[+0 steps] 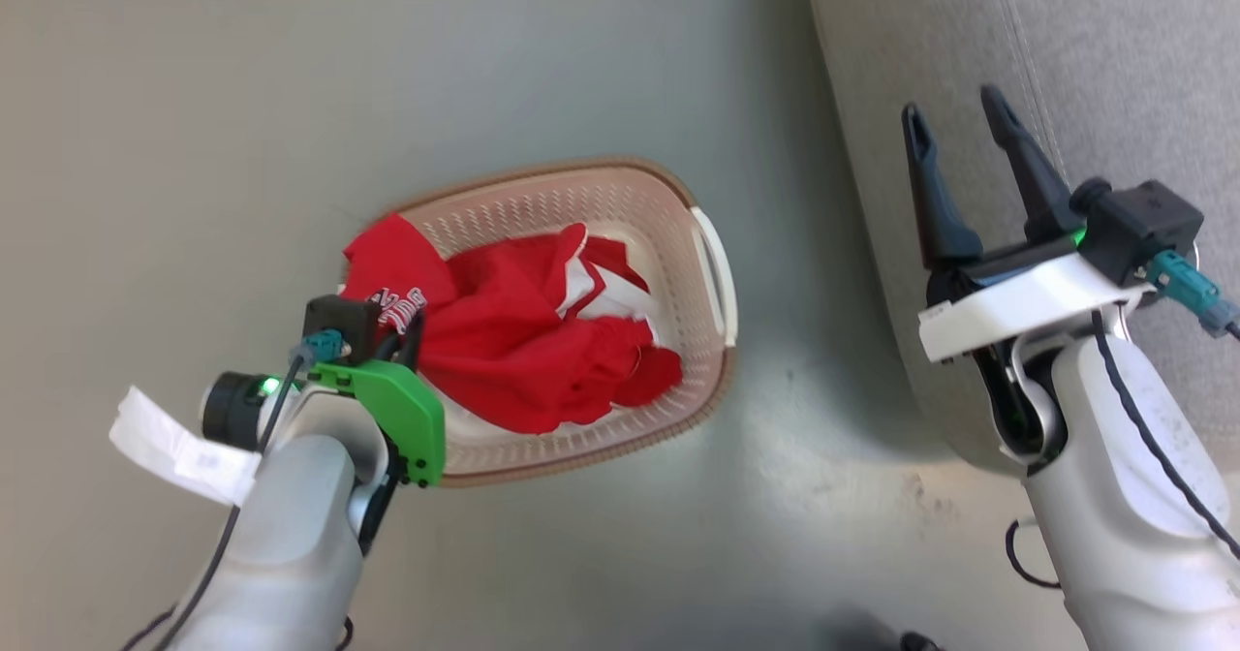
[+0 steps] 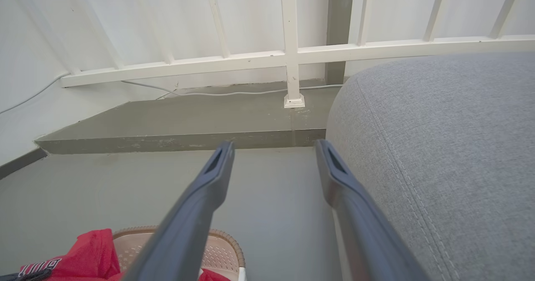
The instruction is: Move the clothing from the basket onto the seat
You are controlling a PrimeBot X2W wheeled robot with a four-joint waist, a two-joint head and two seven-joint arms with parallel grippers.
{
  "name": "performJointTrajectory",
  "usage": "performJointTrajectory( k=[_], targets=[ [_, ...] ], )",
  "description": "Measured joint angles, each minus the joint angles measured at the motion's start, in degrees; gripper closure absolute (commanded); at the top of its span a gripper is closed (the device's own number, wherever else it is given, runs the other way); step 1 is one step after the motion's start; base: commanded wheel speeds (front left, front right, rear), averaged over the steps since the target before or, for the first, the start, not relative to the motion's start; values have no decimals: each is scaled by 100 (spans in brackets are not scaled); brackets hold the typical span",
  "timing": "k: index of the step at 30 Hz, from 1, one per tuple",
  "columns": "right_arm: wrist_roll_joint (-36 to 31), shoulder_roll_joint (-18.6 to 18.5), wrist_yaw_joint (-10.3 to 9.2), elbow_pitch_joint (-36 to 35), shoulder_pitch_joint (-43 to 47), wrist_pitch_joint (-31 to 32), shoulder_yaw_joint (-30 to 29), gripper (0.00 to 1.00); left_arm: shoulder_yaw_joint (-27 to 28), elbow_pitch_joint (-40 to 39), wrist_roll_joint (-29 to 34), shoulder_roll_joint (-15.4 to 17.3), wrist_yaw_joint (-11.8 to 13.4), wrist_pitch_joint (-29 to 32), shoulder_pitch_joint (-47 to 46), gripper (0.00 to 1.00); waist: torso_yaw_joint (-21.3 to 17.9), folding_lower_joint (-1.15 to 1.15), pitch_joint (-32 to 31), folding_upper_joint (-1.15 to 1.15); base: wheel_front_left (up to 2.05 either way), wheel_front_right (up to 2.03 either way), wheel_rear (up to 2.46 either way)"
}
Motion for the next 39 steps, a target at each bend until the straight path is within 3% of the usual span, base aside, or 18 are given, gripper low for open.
performJointTrajectory(
  k=[15,39],
  targets=[
    [13,-1,2,382,645,0,-92,0,-426,-1001,-899,-5,-10,-214,460,100,514,0,-1200,0,0,0,0],
    [91,107,4,636,1514,0,18,0,-726,-3156,-979,0,-10,-266,500,100,634,-1,-2644,0,0,0,0]
  ],
)
